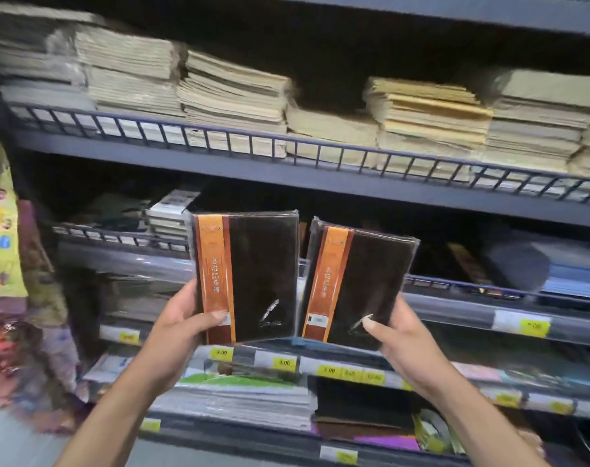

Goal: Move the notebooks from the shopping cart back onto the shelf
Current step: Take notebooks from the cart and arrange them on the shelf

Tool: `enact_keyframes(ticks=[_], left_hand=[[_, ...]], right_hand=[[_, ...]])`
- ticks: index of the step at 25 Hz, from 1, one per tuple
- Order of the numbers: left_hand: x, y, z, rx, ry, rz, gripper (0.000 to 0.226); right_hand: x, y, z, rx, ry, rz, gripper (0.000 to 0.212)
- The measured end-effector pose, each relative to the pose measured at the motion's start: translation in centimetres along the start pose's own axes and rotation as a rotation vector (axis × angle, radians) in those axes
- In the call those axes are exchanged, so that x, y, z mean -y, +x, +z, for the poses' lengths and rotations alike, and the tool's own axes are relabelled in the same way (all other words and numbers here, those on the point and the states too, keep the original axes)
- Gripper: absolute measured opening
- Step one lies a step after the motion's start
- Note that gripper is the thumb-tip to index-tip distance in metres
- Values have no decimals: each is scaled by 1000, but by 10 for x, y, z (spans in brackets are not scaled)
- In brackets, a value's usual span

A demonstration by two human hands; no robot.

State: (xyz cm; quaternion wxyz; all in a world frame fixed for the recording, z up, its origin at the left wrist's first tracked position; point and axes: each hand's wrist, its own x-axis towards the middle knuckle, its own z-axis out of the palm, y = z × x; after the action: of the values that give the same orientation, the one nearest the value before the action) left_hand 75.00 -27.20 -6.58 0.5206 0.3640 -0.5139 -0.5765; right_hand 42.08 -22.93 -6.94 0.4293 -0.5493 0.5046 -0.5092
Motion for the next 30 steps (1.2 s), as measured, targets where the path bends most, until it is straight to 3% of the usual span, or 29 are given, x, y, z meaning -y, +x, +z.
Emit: enact_keyframes(ticks=[8, 15, 19, 23, 30], left_hand=[[0, -2, 0, -65, -45, -4, 47], [-7, -6, -4, -90, -56, -40, 39], [-9, -12, -8, -80, -36, -45, 35], [-10, -17, -10, -54, -36, -69, 47], [-17, -18, -5, -53, -18, -71, 31]], right_hand=[[38, 6, 5, -16, 58, 52, 43], [113, 80, 3, -111, 194, 307, 4], [115, 131, 11, -111, 205, 420, 9], [104, 150, 26, -116, 114, 471, 15], [102, 156, 32, -99, -90, 461, 13]])
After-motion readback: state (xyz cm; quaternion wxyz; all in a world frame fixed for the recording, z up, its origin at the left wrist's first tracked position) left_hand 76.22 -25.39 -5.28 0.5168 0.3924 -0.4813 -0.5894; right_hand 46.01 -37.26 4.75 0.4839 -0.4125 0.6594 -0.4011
